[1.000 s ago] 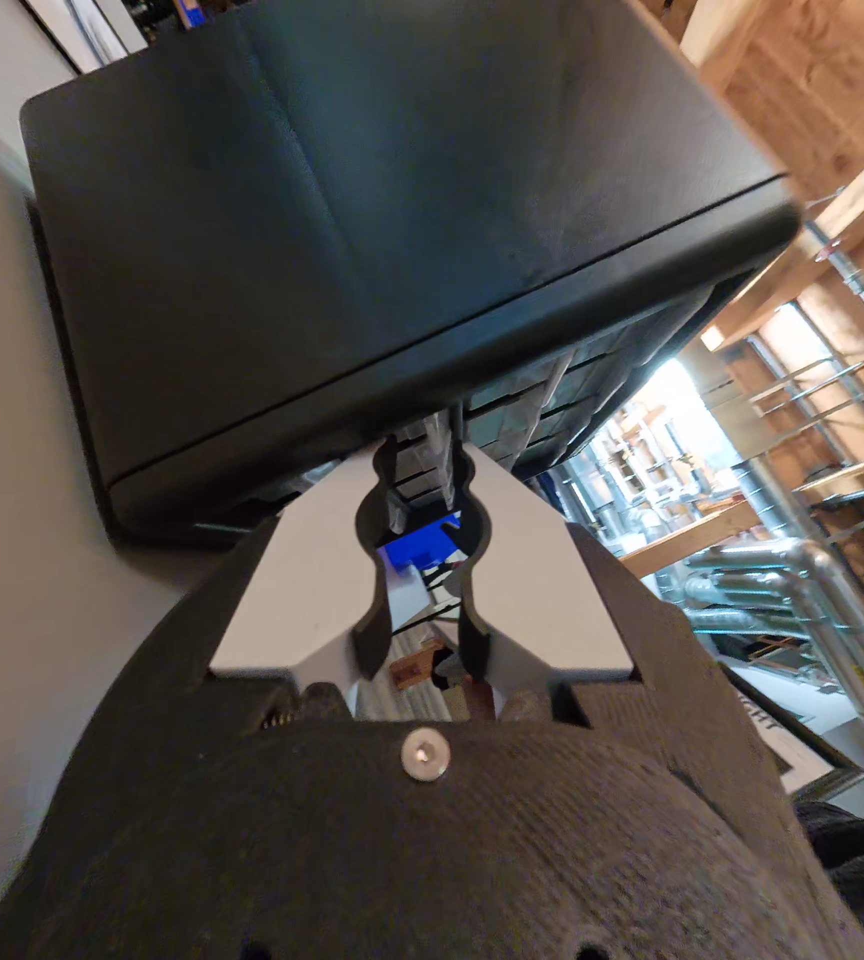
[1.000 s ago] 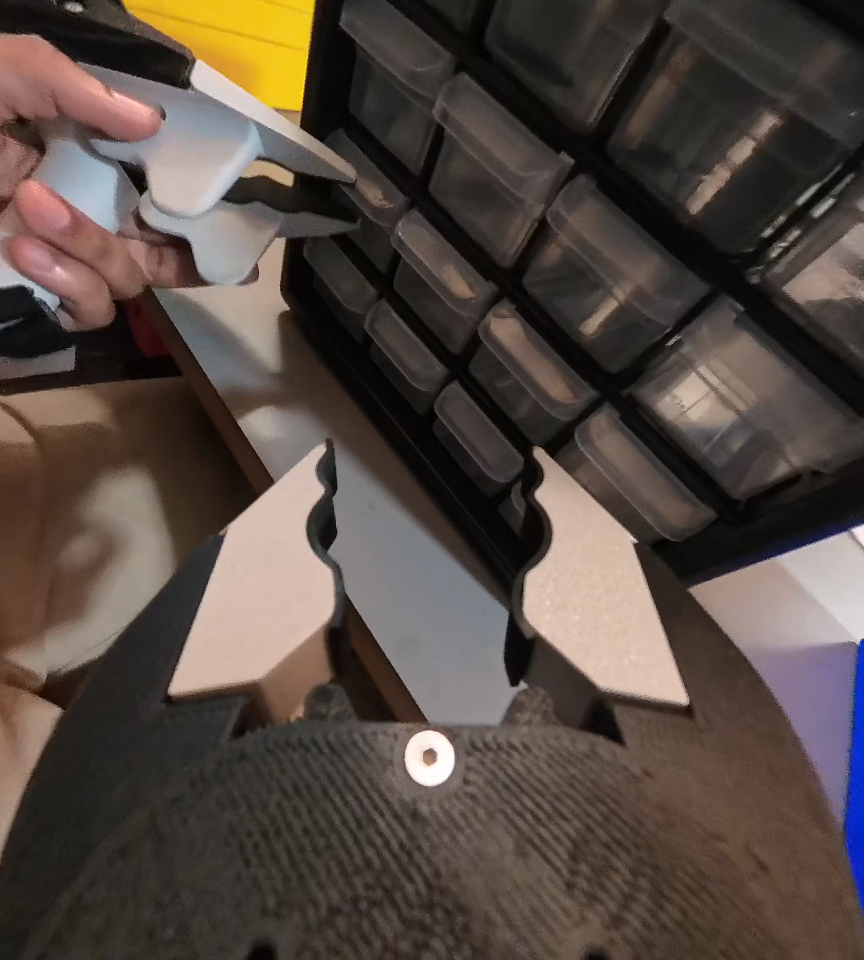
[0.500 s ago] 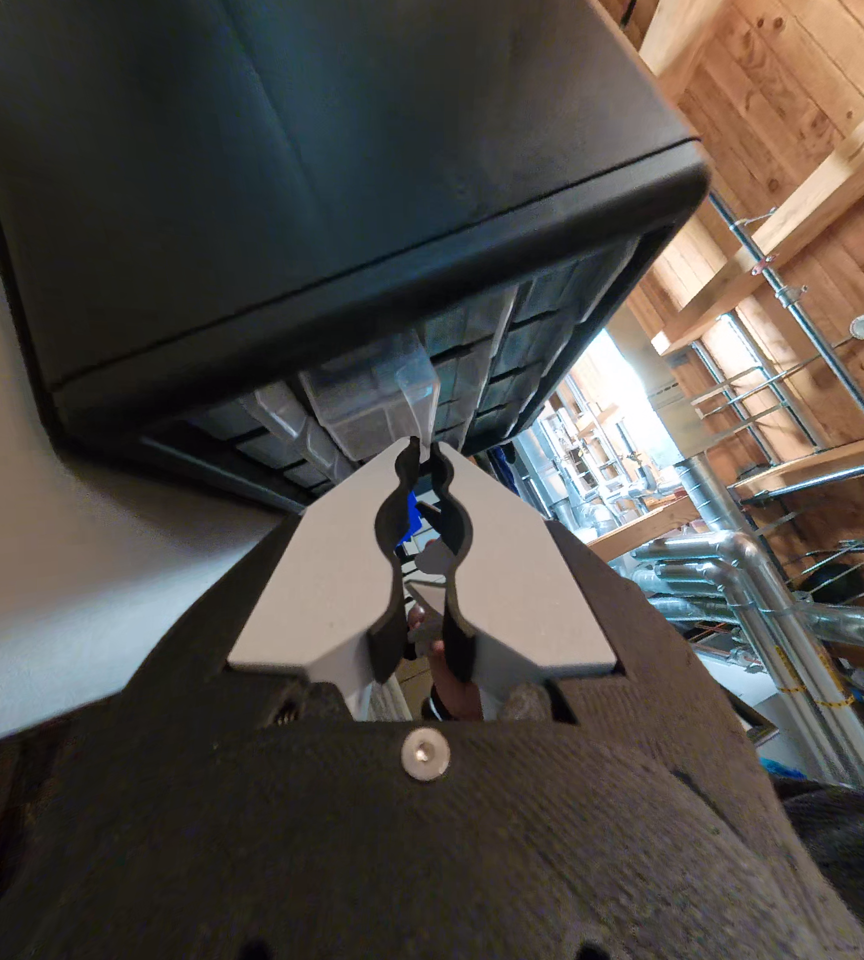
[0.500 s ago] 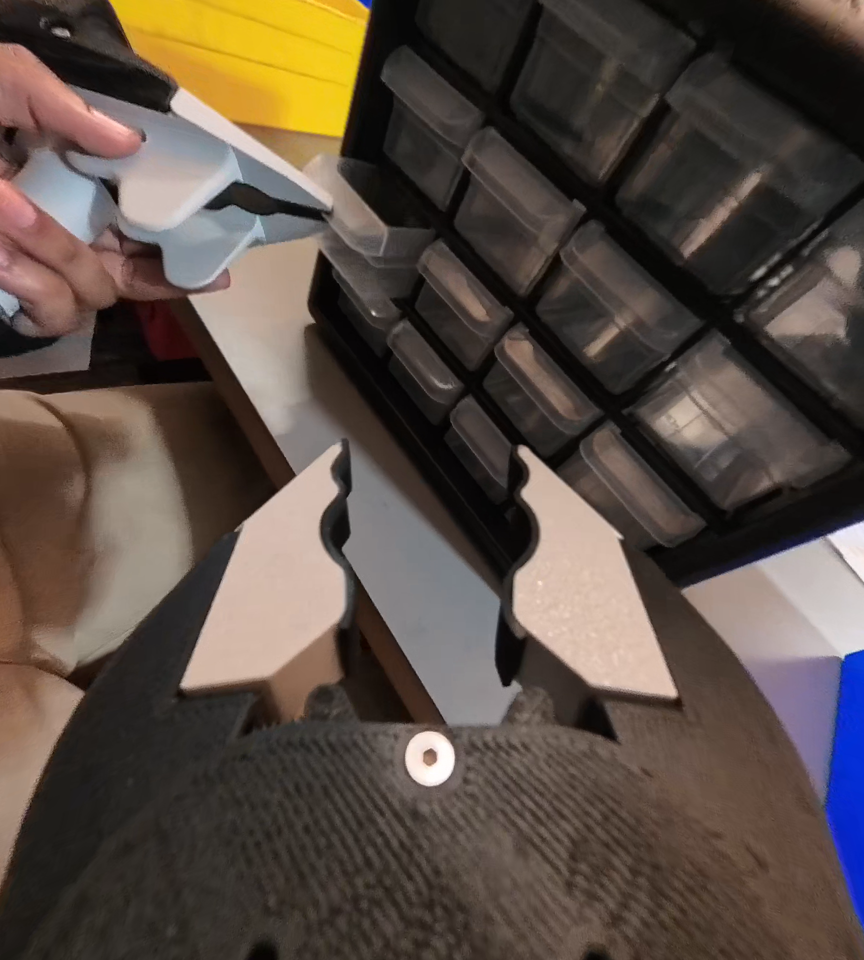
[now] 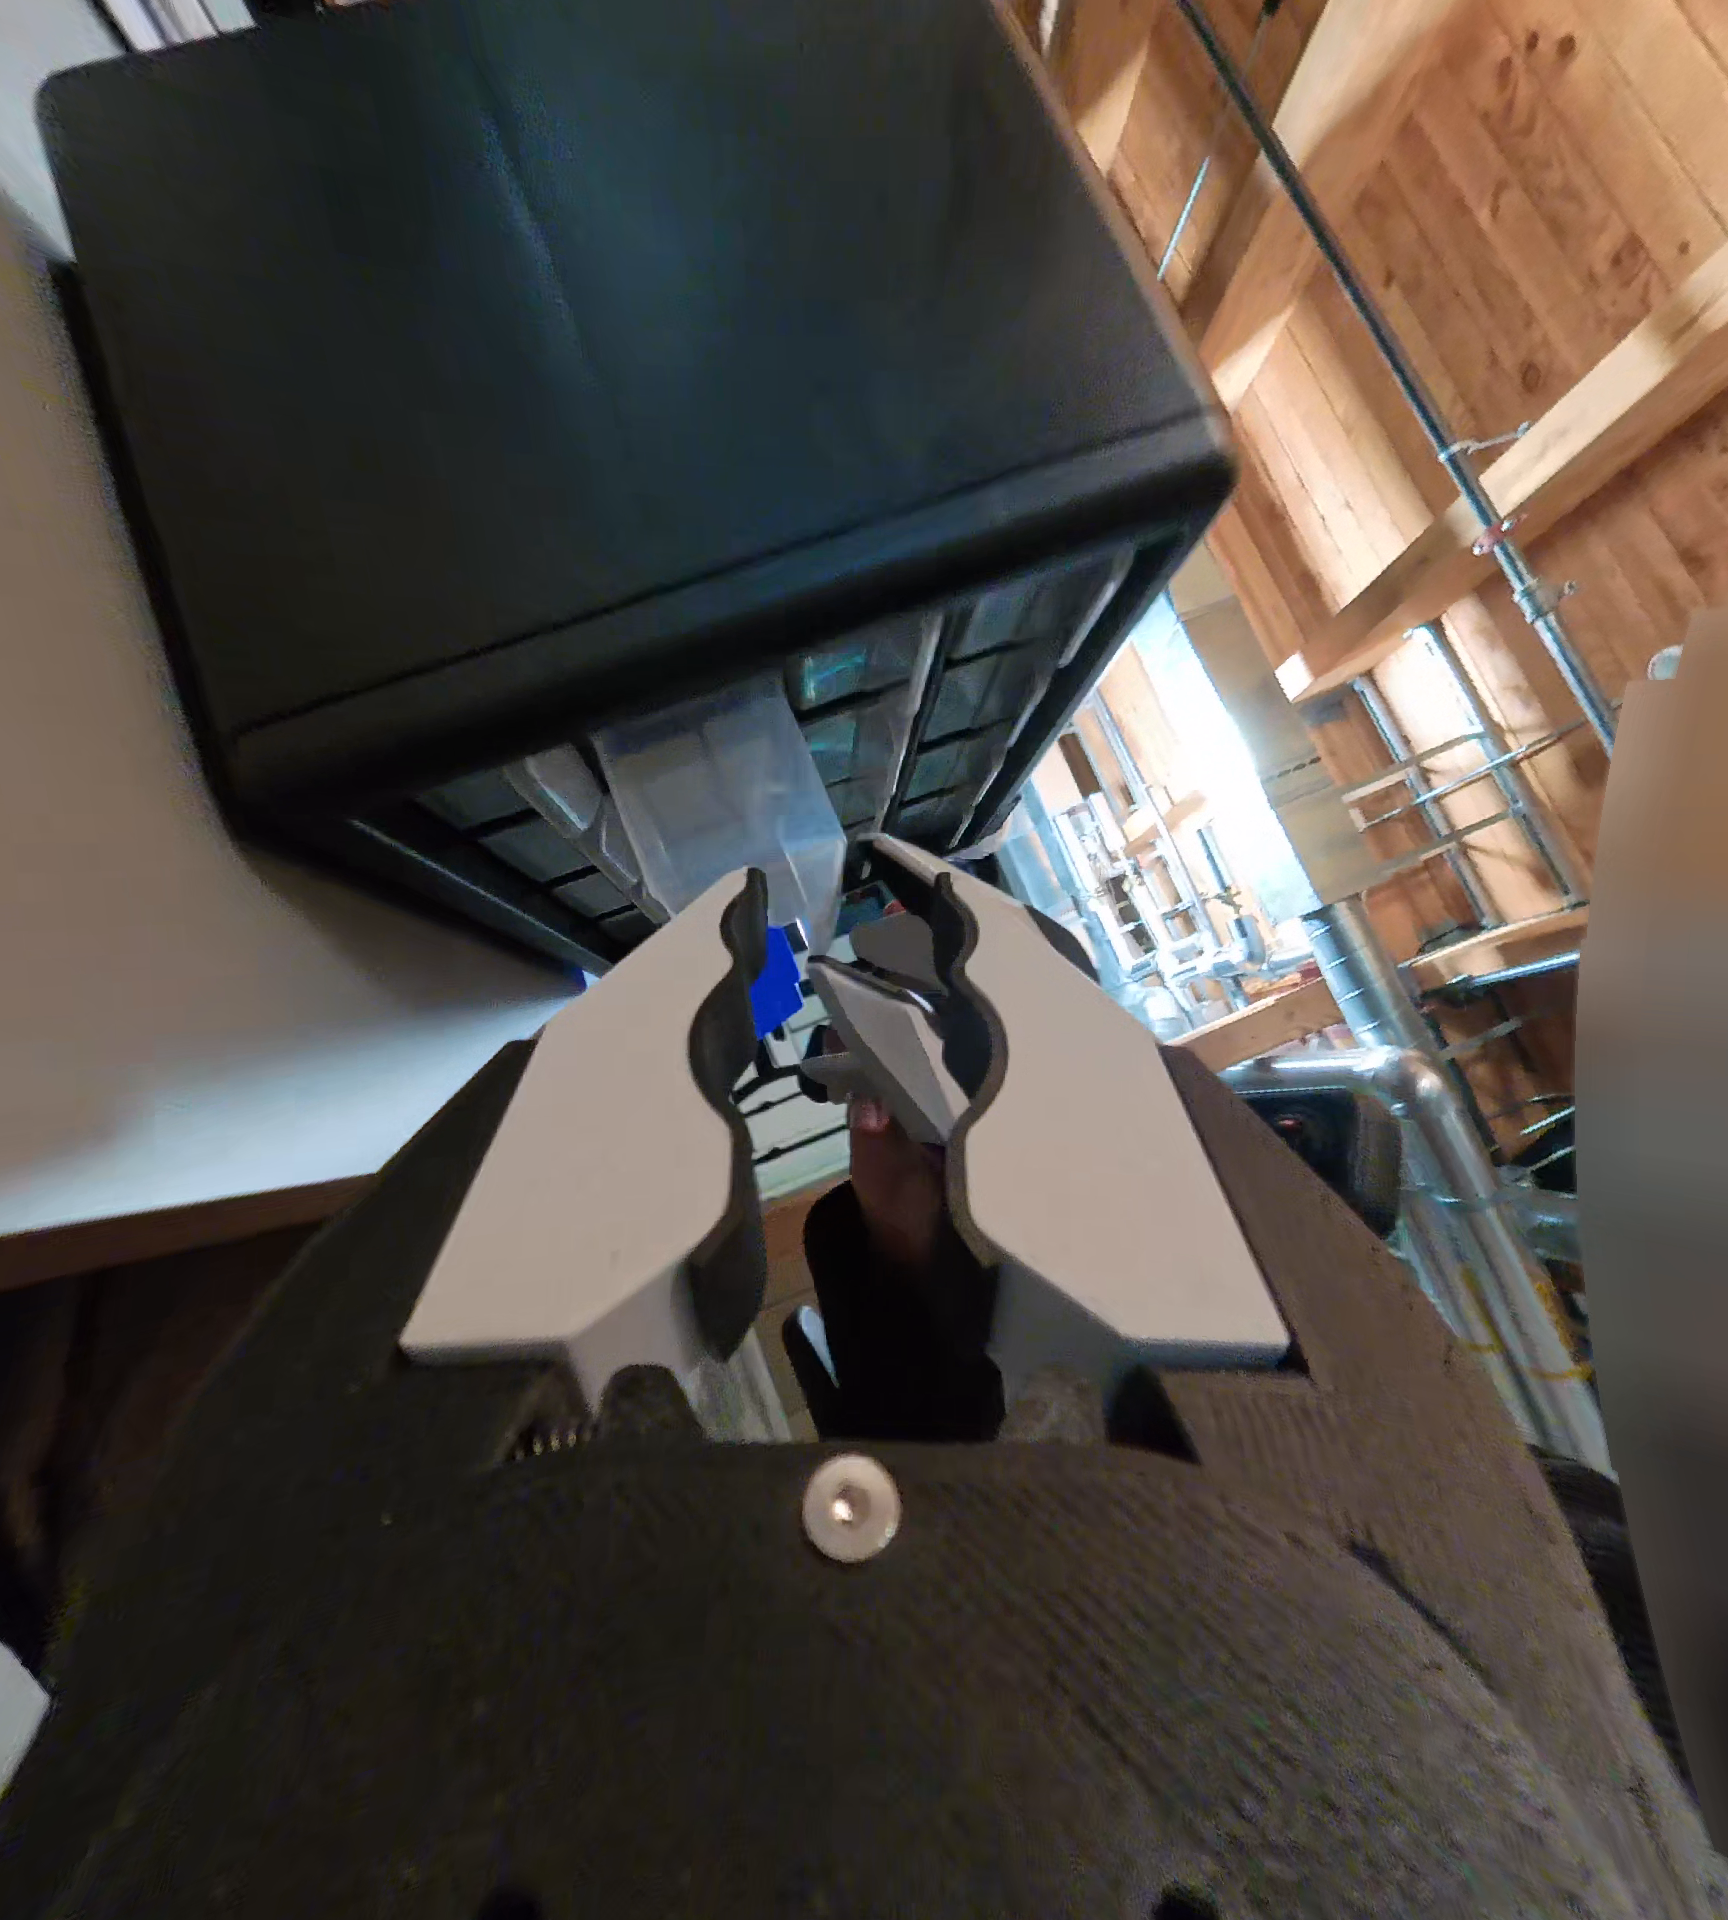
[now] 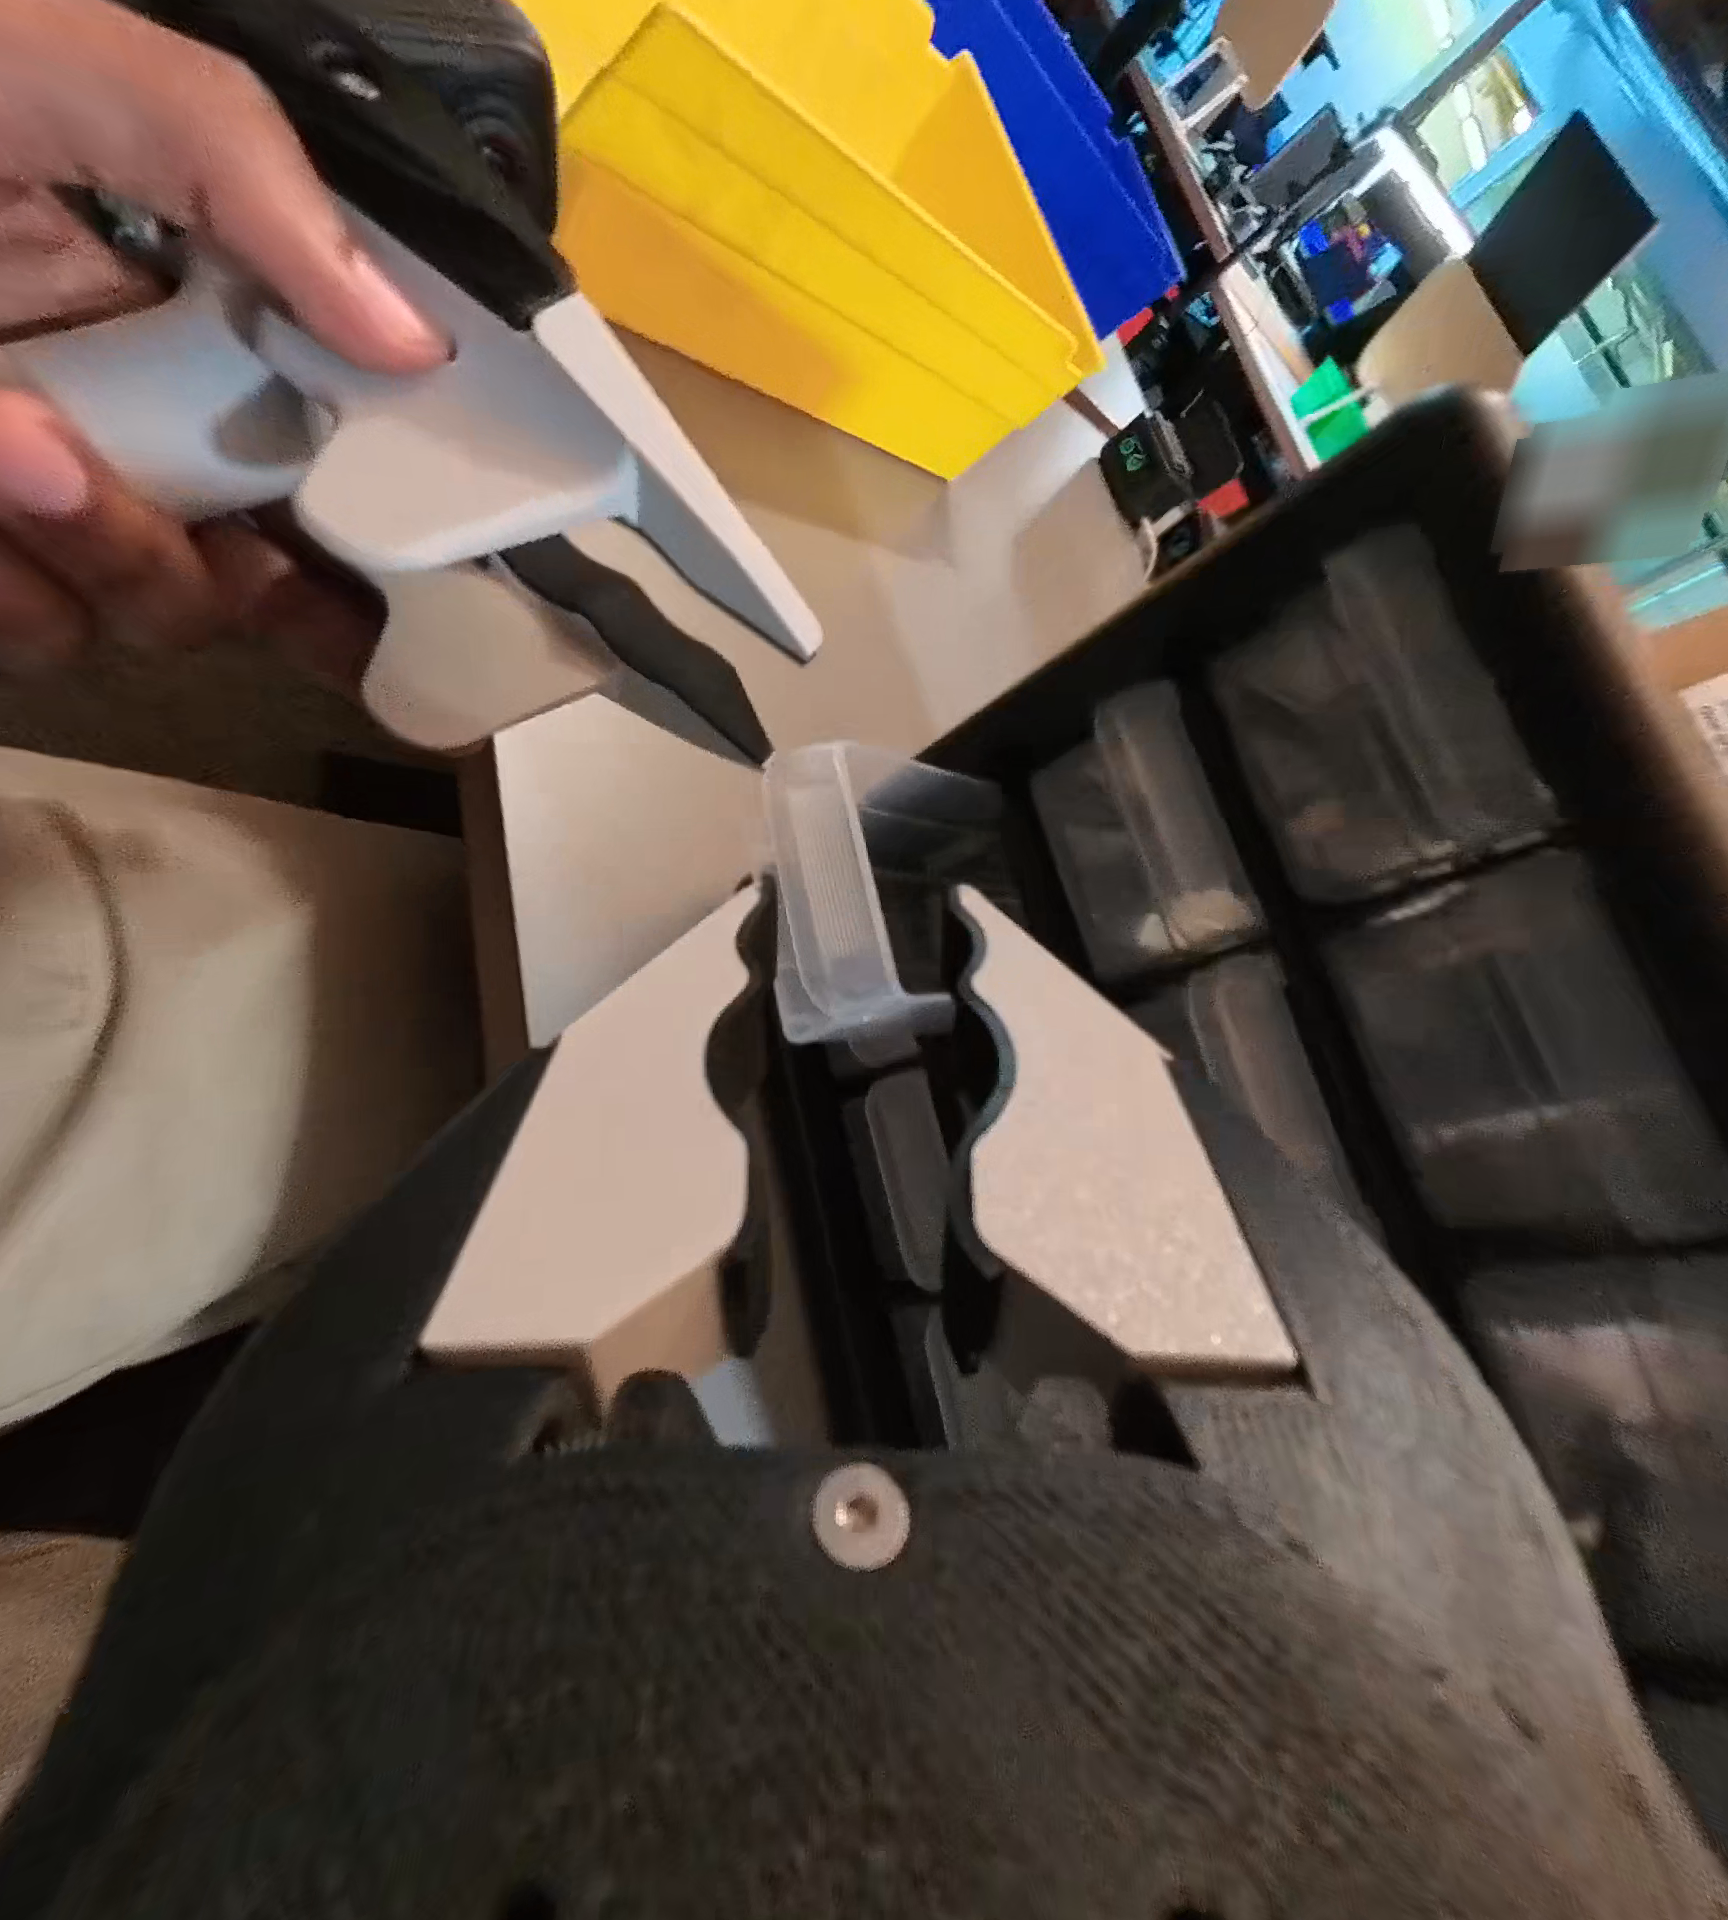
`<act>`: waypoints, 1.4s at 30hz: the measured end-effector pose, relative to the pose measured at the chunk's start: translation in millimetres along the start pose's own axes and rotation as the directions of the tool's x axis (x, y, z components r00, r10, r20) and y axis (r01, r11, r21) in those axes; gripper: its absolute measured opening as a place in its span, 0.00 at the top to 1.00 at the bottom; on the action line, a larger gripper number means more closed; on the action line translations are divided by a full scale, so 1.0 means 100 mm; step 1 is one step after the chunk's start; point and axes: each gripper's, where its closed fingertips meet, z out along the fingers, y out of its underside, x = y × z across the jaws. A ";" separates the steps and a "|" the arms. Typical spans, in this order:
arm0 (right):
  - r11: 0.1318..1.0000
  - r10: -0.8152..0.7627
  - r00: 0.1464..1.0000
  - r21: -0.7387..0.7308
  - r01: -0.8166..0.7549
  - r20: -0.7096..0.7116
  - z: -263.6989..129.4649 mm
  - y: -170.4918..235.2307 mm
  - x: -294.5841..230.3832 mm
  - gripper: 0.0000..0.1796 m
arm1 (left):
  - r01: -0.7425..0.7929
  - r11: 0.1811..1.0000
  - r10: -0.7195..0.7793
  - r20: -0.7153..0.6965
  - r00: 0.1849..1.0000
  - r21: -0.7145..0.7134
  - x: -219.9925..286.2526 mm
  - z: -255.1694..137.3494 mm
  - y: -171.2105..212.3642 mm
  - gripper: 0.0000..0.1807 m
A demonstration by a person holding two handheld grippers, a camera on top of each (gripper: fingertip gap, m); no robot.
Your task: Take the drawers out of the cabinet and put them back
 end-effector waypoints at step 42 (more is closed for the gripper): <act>0.786 0.406 0.891 0.421 -0.453 0.202 -2.38 -0.40 1.57 0.91 | -0.371 0.915 0.367 -0.051 0.929 -0.159 0.37 0.06 0.00 0.85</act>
